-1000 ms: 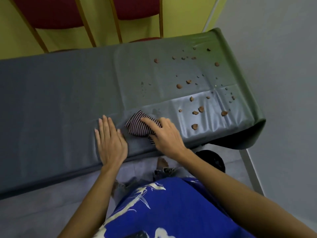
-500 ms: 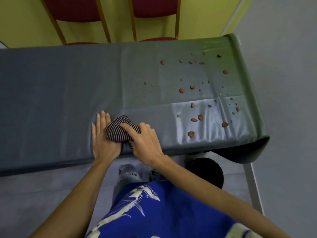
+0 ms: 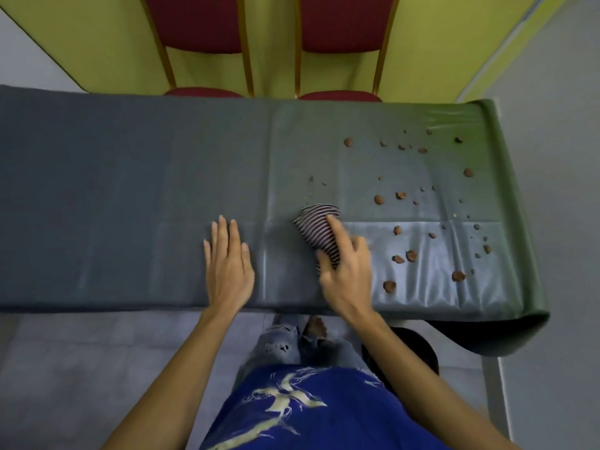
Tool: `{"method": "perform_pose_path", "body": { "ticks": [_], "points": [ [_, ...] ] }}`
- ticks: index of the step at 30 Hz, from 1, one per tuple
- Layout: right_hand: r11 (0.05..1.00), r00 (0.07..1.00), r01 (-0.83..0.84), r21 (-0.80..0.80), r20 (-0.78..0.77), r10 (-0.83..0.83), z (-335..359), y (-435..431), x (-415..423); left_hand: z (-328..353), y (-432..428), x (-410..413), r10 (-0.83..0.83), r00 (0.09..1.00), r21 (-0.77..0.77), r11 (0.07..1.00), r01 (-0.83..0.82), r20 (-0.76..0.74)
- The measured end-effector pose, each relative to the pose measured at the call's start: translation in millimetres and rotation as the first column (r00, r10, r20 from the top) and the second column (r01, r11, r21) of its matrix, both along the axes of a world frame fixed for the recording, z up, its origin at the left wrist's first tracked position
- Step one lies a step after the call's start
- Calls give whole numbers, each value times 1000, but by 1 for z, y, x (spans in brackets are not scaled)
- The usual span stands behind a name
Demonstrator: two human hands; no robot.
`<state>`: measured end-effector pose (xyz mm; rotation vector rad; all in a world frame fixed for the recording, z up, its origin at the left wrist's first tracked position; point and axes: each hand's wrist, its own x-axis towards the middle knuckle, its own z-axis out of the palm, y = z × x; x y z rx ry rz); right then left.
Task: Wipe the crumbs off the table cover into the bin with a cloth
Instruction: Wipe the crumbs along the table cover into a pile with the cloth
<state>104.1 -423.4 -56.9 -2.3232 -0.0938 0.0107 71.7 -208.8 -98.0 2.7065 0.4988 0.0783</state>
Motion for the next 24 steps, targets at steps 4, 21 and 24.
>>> {"method": "perform_pose_path", "body": {
  "ticks": [4, 21, 24],
  "points": [
    [954, 955, -294, -58, 31, 296, 3, 71, 1, -2, 6, 30, 66, 996, -6, 998, -66, -58],
    [990, 996, -46, -133, 68, 56, 0, 26, 44, 6, 0, 86, 153, 988, -60, 986, -153, 3],
    [962, 977, -198, -187, 43, 209, 4, 80, 48, -4, 9, 101, 120, 989, -12, 993, -121, -81]
  ]
}}
